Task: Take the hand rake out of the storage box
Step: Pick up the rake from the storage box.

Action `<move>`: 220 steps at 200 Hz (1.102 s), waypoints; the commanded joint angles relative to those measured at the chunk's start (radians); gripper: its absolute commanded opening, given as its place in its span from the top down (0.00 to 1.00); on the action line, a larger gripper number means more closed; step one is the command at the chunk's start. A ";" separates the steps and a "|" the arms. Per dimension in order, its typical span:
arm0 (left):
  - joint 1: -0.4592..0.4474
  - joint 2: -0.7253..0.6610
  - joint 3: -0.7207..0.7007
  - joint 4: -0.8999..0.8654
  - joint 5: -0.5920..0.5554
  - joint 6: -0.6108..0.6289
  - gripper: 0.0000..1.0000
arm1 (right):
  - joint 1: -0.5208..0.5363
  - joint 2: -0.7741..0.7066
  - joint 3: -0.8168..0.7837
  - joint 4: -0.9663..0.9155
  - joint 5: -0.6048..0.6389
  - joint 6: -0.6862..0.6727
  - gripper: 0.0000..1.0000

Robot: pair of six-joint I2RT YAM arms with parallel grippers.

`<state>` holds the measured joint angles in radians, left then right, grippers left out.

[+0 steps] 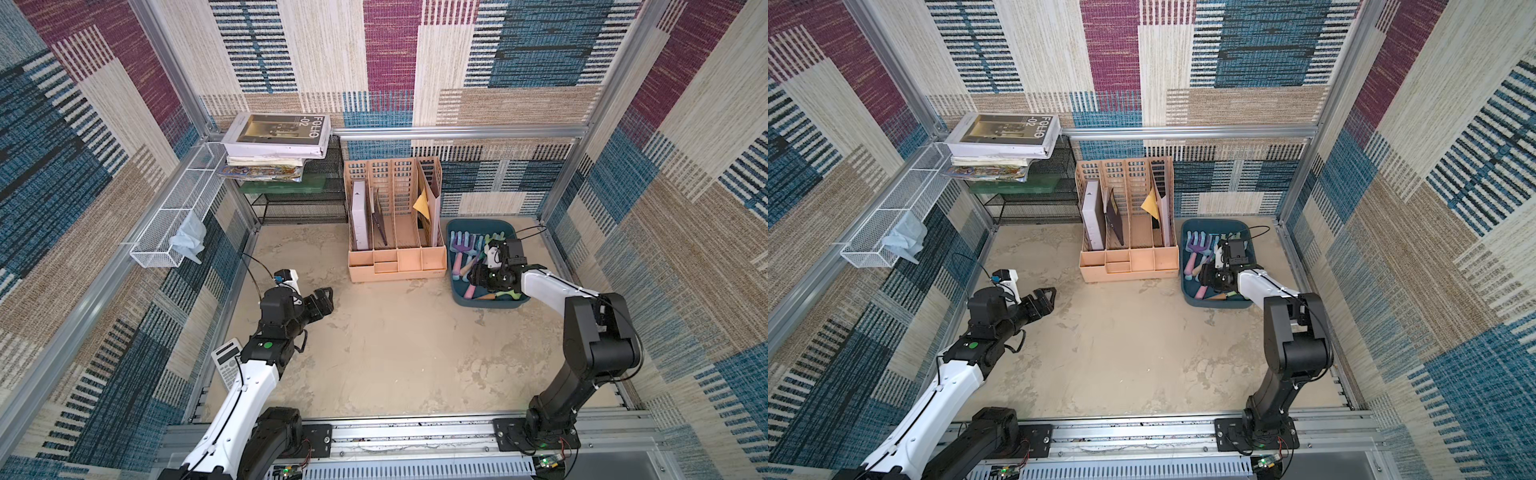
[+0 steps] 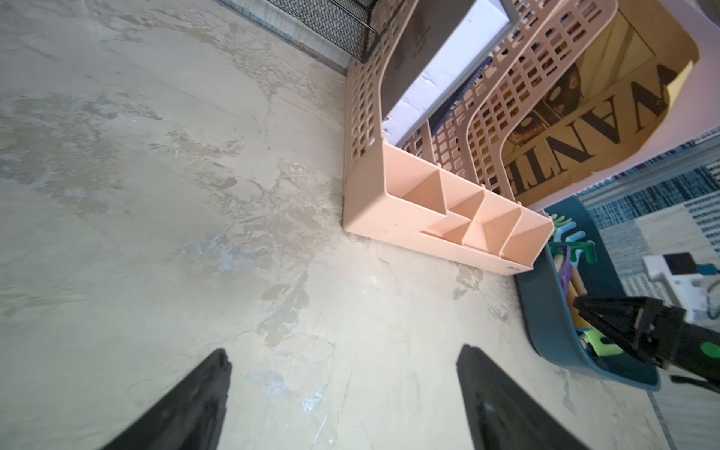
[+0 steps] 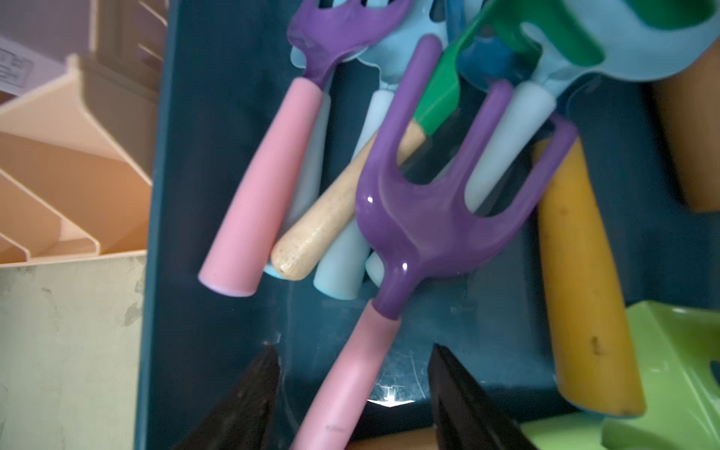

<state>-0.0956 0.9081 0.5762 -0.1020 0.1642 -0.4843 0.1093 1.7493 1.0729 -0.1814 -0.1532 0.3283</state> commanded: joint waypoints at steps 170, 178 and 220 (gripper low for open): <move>-0.218 0.106 0.086 0.018 0.027 0.010 0.18 | -0.026 -0.035 0.007 0.029 -0.018 0.034 0.86; -0.222 0.105 0.087 0.017 0.031 0.009 0.18 | -0.029 -0.039 0.004 0.034 -0.036 0.035 0.88; -0.231 0.085 0.094 0.011 0.075 0.016 0.20 | -0.043 -0.143 -0.012 0.038 -0.054 0.031 0.91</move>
<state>-0.3225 1.0054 0.6613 -0.0994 0.2020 -0.4755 0.0753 1.6672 1.0691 -0.1669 -0.1886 0.3683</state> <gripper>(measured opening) 0.799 0.214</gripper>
